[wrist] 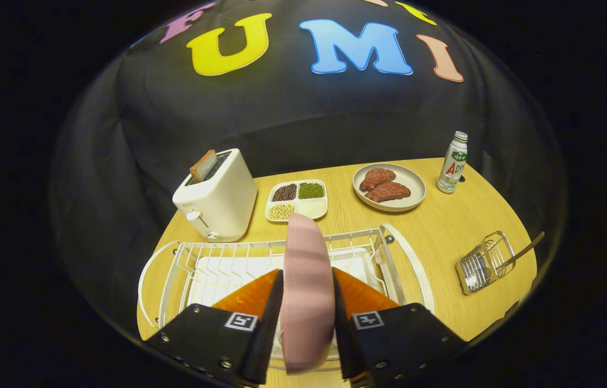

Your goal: Take the plate from the dish rack, then take the spoon from the basket and place it into the plate.

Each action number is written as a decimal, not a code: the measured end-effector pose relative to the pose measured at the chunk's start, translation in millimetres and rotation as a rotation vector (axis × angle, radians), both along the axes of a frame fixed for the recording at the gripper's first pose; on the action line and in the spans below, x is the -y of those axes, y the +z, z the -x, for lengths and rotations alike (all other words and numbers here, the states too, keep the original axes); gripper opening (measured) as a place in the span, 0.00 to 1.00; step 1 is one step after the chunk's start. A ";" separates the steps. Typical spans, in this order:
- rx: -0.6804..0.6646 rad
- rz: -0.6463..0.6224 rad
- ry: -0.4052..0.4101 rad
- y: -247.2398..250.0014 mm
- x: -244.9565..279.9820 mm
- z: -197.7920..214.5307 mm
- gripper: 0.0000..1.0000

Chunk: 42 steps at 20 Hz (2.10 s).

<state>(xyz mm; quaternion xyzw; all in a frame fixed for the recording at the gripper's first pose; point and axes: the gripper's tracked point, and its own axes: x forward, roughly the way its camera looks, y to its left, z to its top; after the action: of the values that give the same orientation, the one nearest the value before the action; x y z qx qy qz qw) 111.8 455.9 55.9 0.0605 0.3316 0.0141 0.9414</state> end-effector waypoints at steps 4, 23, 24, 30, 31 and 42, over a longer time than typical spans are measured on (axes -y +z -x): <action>-0.061 0.076 -0.031 -4.0 12.1 0.0 0.36; 0.005 0.444 -0.044 46.4 9.8 0.6 0.27; 0.012 0.459 -0.050 52.7 11.2 3.6 0.27; 0.061 0.471 -0.084 82.6 17.9 43.0 0.27; 0.068 0.474 -0.085 86.5 20.0 52.2 0.27; 0.018 0.388 -0.058 56.3 51.2 186.6 0.27</action>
<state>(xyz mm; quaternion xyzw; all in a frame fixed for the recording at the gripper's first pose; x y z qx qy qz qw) -74.8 404.7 112.2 -0.1125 0.3176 -0.0768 0.9384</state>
